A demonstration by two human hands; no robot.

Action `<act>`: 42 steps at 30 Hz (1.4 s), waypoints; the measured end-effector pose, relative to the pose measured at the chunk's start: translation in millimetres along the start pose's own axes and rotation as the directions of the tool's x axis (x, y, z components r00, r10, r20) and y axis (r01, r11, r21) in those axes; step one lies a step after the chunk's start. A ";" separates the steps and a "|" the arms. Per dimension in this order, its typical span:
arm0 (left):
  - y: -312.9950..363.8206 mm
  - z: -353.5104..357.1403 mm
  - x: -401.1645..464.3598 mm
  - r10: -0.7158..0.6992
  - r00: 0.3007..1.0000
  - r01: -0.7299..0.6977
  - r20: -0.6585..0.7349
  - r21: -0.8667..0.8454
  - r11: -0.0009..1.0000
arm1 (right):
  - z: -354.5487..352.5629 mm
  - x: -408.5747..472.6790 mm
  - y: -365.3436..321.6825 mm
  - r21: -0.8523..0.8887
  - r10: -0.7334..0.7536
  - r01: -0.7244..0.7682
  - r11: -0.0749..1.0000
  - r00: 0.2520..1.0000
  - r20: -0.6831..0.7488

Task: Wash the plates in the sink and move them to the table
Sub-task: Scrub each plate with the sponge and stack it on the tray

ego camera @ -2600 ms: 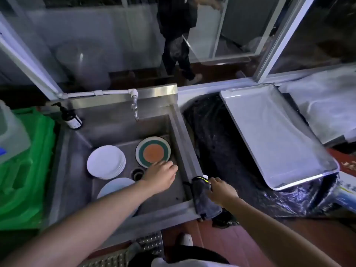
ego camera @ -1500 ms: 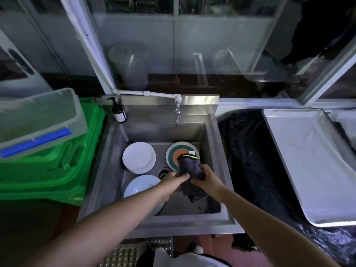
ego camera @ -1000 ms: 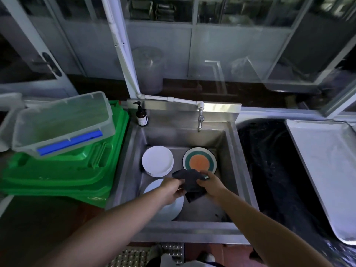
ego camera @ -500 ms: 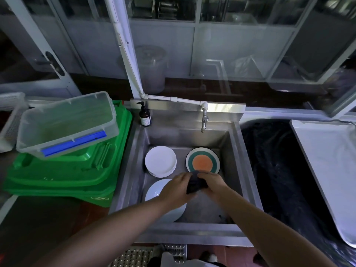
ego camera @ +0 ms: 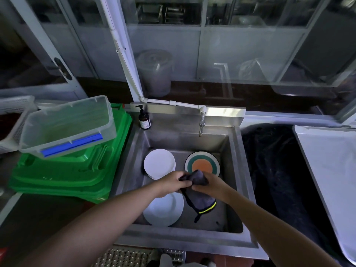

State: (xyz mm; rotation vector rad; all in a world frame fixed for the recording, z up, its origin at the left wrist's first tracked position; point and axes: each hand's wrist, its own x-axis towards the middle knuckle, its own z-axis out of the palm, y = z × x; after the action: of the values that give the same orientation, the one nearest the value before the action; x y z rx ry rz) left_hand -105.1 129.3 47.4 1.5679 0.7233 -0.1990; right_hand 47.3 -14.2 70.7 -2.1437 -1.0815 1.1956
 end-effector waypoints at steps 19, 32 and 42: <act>-84.2 -47.0 36.5 -0.323 0.833 0.402 -0.450 0.088 0.912 | 33.4 77.9 42.9 -0.062 0.140 -0.146 0.987 0.986 -0.096; -261.7 -150.4 194.6 -0.649 0.687 0.457 -0.327 -0.499 0.736 | 102.5 171.0 47.9 0.028 0.377 -0.377 0.926 0.915 -0.144; -220.4 -156.6 209.9 -0.752 0.628 0.320 -0.201 -0.814 0.485 | 120.8 201.9 50.6 0.077 0.459 -0.453 0.888 0.884 -0.092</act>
State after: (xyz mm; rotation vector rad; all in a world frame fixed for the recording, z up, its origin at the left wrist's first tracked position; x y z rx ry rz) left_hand -107.5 337.7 -224.1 0.5211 1.5737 0.0716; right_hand 28.6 120.9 -127.5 -2.4693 -0.4979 1.2650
